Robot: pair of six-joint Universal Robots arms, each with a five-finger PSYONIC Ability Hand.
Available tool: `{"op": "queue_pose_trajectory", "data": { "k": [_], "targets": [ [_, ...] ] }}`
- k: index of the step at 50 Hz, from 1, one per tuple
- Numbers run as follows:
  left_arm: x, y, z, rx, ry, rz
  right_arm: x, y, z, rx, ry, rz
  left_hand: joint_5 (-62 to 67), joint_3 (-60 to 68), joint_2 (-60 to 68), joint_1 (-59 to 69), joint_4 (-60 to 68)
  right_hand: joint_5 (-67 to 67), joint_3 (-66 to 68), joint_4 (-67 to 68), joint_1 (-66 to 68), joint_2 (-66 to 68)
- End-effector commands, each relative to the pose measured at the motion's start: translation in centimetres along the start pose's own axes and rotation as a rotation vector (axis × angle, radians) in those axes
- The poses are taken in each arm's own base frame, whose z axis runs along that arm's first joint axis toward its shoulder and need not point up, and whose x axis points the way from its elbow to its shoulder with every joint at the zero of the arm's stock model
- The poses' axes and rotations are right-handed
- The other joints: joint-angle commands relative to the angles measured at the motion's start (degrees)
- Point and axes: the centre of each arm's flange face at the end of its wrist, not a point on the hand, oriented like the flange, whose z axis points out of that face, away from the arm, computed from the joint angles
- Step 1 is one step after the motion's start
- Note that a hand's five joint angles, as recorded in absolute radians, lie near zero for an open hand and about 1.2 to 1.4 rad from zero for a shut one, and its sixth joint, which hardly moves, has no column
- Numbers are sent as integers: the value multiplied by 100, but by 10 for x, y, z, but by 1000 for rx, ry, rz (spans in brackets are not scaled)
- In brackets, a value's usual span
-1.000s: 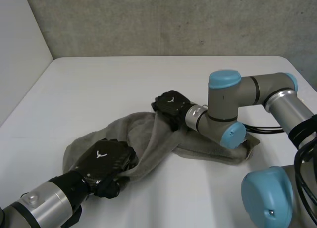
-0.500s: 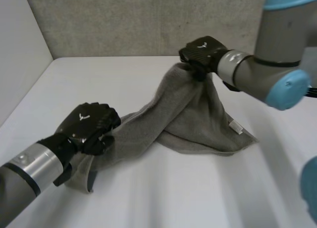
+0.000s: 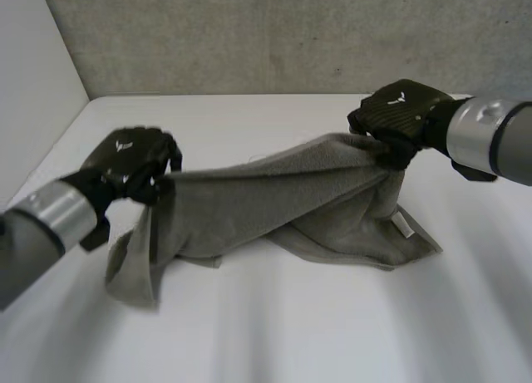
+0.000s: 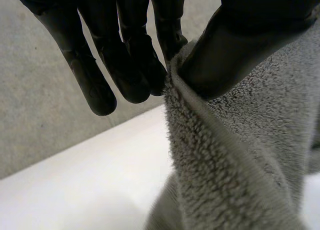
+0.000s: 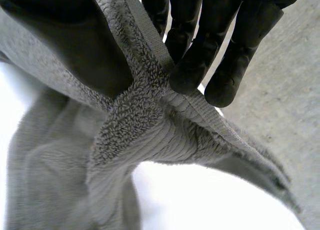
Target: Fold the towel.
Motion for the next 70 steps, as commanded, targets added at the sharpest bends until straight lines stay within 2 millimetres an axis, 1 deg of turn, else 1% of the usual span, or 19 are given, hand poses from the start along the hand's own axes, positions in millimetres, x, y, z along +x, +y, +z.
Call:
{"op": "queue_pose_trajectory", "data": {
  "k": [1, 3, 5, 6, 8, 11, 15, 20, 22, 23, 25, 26, 28, 30, 31, 33, 39, 47, 70],
  "targets": [
    [-33, -41, 64, 137, -13, 71, 26, -20, 62, 149, 187, -115, 556, 413, 413, 959, 237, 647, 340, 357, 644, 595],
    [-36, -65, 78, 215, -10, 109, 35, -39, 70, 228, 284, -154, 556, 413, 413, 959, 237, 647, 340, 357, 644, 595],
    [-41, -128, 89, 407, -27, 195, 66, -85, 68, 446, 503, -192, 556, 413, 413, 959, 237, 647, 340, 357, 644, 595],
    [-41, -129, 89, 408, -28, 195, 66, -85, 68, 447, 504, -192, 556, 413, 413, 959, 237, 647, 340, 357, 644, 595],
    [-43, -185, 82, 578, -69, 269, 91, -127, 43, 662, 672, -170, 556, 413, 413, 959, 237, 647, 340, 357, 644, 595],
    [-43, -223, 70, 717, -109, 321, 105, -144, 26, 787, 726, -83, 556, 413, 413, 959, 237, 647, 340, 357, 644, 595],
    [-42, -234, 64, 780, -121, 341, 108, -143, 22, 795, 702, -17, 556, 413, 413, 959, 237, 647, 340, 357, 644, 595],
    [-49, -198, 71, 678, -120, 311, 77, -88, 50, 451, 498, 34, 556, 413, 413, 959, 237, 647, 340, 357, 644, 595],
    [-52, -153, 77, 551, -116, 261, 65, -70, 56, 348, 420, 42, 556, 413, 413, 959, 237, 647, 340, 357, 644, 595],
    [-52, -152, 77, 550, -116, 260, 65, -70, 56, 347, 419, 42, 556, 413, 413, 959, 237, 647, 340, 357, 644, 595],
    [-51, -102, 79, 409, -93, 236, 35, -30, 66, 126, 250, 64, 556, 413, 413, 959, 237, 647, 340, 357, 644, 595],
    [-51, -102, 79, 408, -93, 236, 35, -29, 66, 125, 249, 64, 556, 413, 413, 959, 237, 647, 340, 357, 644, 595],
    [-46, -77, 78, 338, -66, 244, 5, 10, 69, -73, 97, 110, 556, 413, 413, 959, 237, 647, 340, 357, 644, 595],
    [-33, -23, 71, 192, -11, 277, -9, 25, 68, -132, 39, 130, 556, 413, 413, 959, 237, 647, 340, 357, 644, 595],
    [-33, -23, 71, 191, -11, 278, -9, 25, 68, -133, 38, 130, 556, 413, 413, 959, 237, 647, 340, 357, 644, 595],
    [-17, 25, 58, 61, 41, 330, -32, 46, 59, -188, -50, 142, 556, 413, 413, 959, 237, 647, 340, 357, 644, 595],
    [6, 99, 42, -112, 121, 446, -55, 56, 35, -148, -72, 95, 8, -135, -135, 411, -311, 647, 340, 357, 644, 595],
    [6, 123, 49, -142, 124, 468, -57, 41, 7, -65, -20, 80, -3424, -3567, -3566, -3020, -3742, 647, 340, 357, 644, 595],
    [-22, 117, 83, -12, -100, 492, -17, 42, -4, -56, 103, 96, -3866, -4009, -4009, -3463, -4185, 647, 340, 357, 644, 595]
  ]
}}
